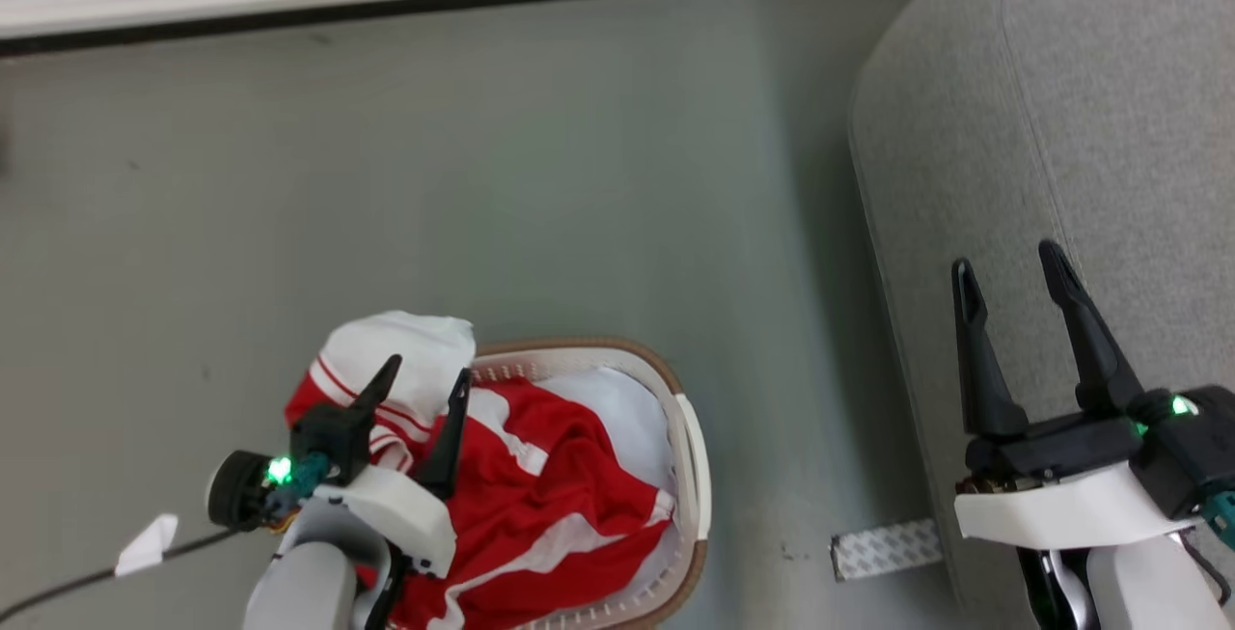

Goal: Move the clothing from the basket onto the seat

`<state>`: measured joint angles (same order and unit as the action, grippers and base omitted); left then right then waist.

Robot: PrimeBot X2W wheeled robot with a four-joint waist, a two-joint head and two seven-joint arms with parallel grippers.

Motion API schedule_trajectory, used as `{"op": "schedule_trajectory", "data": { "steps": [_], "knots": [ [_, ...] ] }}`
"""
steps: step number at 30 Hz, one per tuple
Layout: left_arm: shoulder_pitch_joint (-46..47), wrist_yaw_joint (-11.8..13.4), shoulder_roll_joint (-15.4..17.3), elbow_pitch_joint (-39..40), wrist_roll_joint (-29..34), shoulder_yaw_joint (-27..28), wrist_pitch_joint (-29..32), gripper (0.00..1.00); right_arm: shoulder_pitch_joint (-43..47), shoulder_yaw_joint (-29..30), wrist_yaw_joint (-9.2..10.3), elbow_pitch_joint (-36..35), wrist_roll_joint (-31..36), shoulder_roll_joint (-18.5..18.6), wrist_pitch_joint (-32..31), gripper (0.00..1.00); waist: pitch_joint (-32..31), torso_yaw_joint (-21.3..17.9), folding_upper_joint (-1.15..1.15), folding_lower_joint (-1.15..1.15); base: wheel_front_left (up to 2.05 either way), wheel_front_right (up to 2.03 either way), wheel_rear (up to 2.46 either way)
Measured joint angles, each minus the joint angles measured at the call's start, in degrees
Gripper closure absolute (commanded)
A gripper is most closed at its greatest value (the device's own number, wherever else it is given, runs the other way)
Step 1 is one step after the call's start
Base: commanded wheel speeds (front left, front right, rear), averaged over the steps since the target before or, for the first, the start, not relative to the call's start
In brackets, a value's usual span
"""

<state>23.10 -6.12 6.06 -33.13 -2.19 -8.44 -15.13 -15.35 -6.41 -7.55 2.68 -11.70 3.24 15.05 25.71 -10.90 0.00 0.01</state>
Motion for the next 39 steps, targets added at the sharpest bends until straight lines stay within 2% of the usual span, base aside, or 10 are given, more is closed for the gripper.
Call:
{"op": "schedule_trajectory", "data": {
  "steps": [7,14,19,28,29,30,31,32,33,39],
  "knots": [
    [7.49,-0.66,0.86,-14.02,0.07,-2.29,0.81,0.0,-2.99,-0.73,0.0,-1.19,-0.63,-0.2,0.0,0.0,5.83,-2.87,0.0,0.0,0.0,0.0,0.0],
    [14.29,-1.1,3.61,-24.66,2.59,-7.57,2.55,0.0,-5.82,-0.47,0.0,-2.6,-2.58,-0.22,0.0,0.0,11.14,-5.76,0.0,-0.01,0.0,0.0,0.0],
    [18.37,-1.18,5.79,-30.66,6.14,-13.21,4.37,0.0,-7.07,0.34,0.0,-2.75,-4.57,-0.22,0.0,0.0,14.7,-7.77,0.0,-0.01,0.0,0.0,0.0],
    [21.69,-1.24,7.79,-37.91,5.98,-21.81,7.1,0.0,-9.23,0.09,0.0,-2.93,-8.16,-0.26,0.0,0.0,19.13,-12.71,0.0,-0.01,0.0,0.0,0.0],
    [21.82,-1.25,7.72,-38.27,5.39,-22.29,7.34,0.06,-9.22,0.14,0.0,-2.92,-8.39,-0.25,0.0,0.0,19.51,-13.14,0.0,-0.01,0.0,0.0,0.0],
    [22.02,-1.24,7.68,-38.54,4.68,-22.67,7.57,0.42,-9.22,0.13,0.0,-2.91,-8.62,-0.26,0.0,0.0,19.86,-13.53,0.0,-0.01,0.0,0.0,0.0],
    [22.26,-1.25,7.68,-38.76,3.96,-22.9,7.77,0.64,-9.21,0.08,0.0,-2.88,-8.8,-0.26,0.0,0.0,20.14,-13.86,0.0,-0.01,0.0,0.0,0.0],
    [22.47,-1.25,7.7,-38.87,3.28,-23.05,7.93,0.95,-9.21,-0.02,0.0,-2.83,-8.99,-0.27,0.0,0.0,20.36,-14.15,0.0,-0.01,0.0,0.0,0.0],
    [22.62,-1.24,7.77,-39.0,2.23,-23.18,8.03,1.0,-9.21,-0.15,0.0,-2.78,-9.11,-0.27,0.0,0.0,20.51,-14.42,0.0,-0.01,0.0,0.0,0.0],
    [22.73,-1.25,7.39,-39.4,-0.04,-25.55,6.91,1.0,-9.22,-0.05,0.0,-2.44,-9.47,-0.29,0.0,0.0,19.38,-14.58,0.0,-0.01,0.0,0.0,0.0]
  ]
}}
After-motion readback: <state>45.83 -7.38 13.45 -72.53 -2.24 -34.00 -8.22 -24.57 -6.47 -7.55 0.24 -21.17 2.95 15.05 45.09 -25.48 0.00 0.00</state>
